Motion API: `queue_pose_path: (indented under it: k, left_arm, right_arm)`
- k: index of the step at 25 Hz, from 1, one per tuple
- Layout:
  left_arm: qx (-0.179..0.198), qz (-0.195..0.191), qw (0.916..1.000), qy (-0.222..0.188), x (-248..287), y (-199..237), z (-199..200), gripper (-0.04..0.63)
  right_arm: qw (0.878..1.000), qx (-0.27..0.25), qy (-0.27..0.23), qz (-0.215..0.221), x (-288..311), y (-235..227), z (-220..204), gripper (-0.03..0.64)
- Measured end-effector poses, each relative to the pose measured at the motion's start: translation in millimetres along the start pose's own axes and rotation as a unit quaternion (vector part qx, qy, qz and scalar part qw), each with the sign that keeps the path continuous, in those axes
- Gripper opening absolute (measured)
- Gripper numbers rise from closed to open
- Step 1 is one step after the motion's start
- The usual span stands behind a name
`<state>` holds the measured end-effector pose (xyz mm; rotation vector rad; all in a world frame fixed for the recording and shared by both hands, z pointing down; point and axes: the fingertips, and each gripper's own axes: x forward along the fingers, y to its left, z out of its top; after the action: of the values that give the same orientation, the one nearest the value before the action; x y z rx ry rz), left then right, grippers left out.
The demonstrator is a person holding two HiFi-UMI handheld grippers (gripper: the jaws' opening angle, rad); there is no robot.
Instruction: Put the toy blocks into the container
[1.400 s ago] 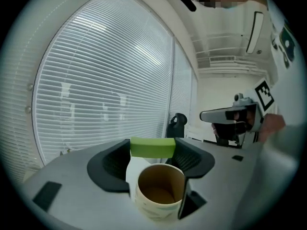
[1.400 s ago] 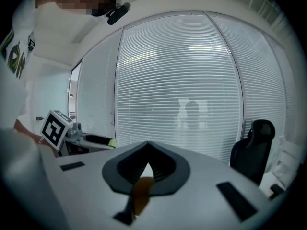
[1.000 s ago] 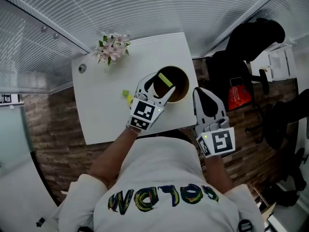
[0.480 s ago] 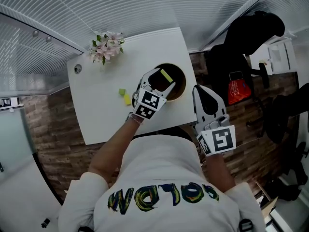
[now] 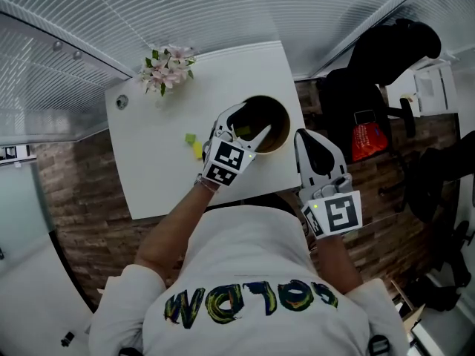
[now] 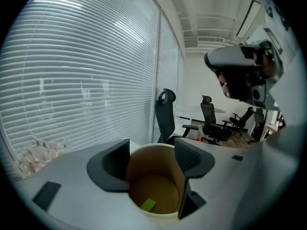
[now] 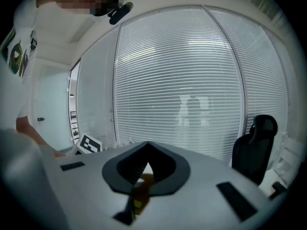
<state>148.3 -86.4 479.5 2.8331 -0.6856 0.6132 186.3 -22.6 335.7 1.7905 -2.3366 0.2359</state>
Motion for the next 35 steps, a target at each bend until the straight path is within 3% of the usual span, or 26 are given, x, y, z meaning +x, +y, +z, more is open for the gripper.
queue_pose_path:
  k: [4, 8, 13, 22, 29, 35]
  left_arm:
    - [-0.023, 0.023, 0.9991, -0.027, -27.2, 12.9, 10.8, 0.296]
    - [-0.06, 0.062, 0.9941, -0.065, -67.4, 33.3, 24.7, 0.209]
    - [-0.081, 0.117, 0.9848, -0.1, -120.3, 56.0, 35.8, 0.162]
    - [-0.106, 0.223, 0.9535, -0.173, -230.9, 80.1, 62.7, 0.085]
    - [-0.117, 0.263, 0.9404, -0.181, -271.2, 91.8, 52.6, 0.061]
    - [-0.123, 0.266, 0.9409, -0.169, -270.8, 96.4, 37.8, 0.068]
  right_arm:
    - [1.0, -0.005, -0.003, 0.013, 6.2, 9.4, 4.6, 0.008]
    - [0.999, -0.012, -0.009, 0.029, 12.1, 20.4, 13.6, 0.007]
    - [0.998, -0.023, -0.019, 0.055, 22.0, 41.3, 25.1, 0.008]
    - [0.991, -0.048, -0.039, 0.119, 36.1, 92.8, 49.8, 0.008]
    - [0.986, -0.058, -0.042, 0.151, 47.8, 123.0, 58.0, 0.008]
    - [0.985, -0.059, -0.036, 0.155, 52.6, 128.9, 53.2, 0.008]
